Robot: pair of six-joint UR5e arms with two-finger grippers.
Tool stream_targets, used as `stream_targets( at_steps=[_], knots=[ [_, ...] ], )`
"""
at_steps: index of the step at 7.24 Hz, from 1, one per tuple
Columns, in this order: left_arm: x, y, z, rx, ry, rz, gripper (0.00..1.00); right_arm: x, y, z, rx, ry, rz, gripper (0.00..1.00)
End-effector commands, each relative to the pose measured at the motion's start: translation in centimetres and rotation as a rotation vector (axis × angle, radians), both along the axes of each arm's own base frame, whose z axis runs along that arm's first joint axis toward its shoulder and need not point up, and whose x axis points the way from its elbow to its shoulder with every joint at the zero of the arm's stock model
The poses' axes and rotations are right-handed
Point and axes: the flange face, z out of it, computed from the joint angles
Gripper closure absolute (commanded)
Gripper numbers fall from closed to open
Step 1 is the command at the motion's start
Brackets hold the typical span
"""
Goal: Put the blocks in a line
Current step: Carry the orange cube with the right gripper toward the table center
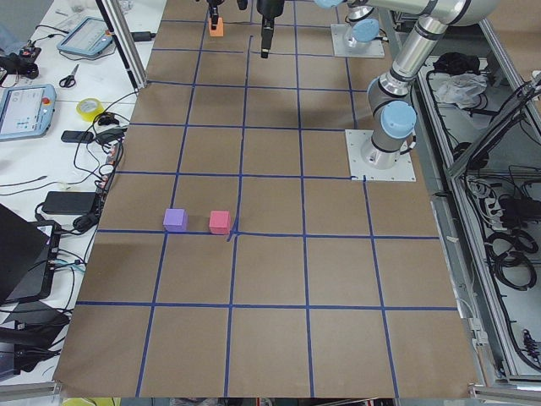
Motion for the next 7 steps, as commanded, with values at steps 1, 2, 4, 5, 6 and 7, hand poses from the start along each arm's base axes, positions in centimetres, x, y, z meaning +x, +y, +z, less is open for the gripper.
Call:
stream_targets(
  at_steps=[1, 2, 4, 5, 6, 7],
  knots=[
    [0.0, 0.0, 0.0, 0.0, 0.0, 0.0, 0.0, 10.8, 1.3, 0.1, -0.016, -0.059, -0.073, 1.0],
    [-0.1, 0.0, 0.0, 0.0, 0.0, -0.001, 0.0, 14.7, 2.4, -0.5, -0.009, -0.069, -0.052, 1.0],
    [0.0, 0.0, 0.0, 0.0, 0.0, 0.0, 0.0, 21.3, 3.7, -1.6, -0.007, -0.097, -0.046, 1.0],
    [0.0, 0.0, 0.0, -0.001, -0.002, -0.001, 0.0, 24.3, 4.4, -2.0, -0.014, -0.114, -0.038, 1.0],
    [0.0, 0.0, 0.0, -0.001, -0.002, -0.001, 0.0, 26.0, 5.2, -2.7, -0.003, -0.116, -0.03, 1.0],
    [0.1, -0.1, 0.0, -0.001, -0.002, 0.002, 0.0, 27.1, 5.9, -2.9, 0.01, -0.136, -0.014, 1.0]
  ],
)
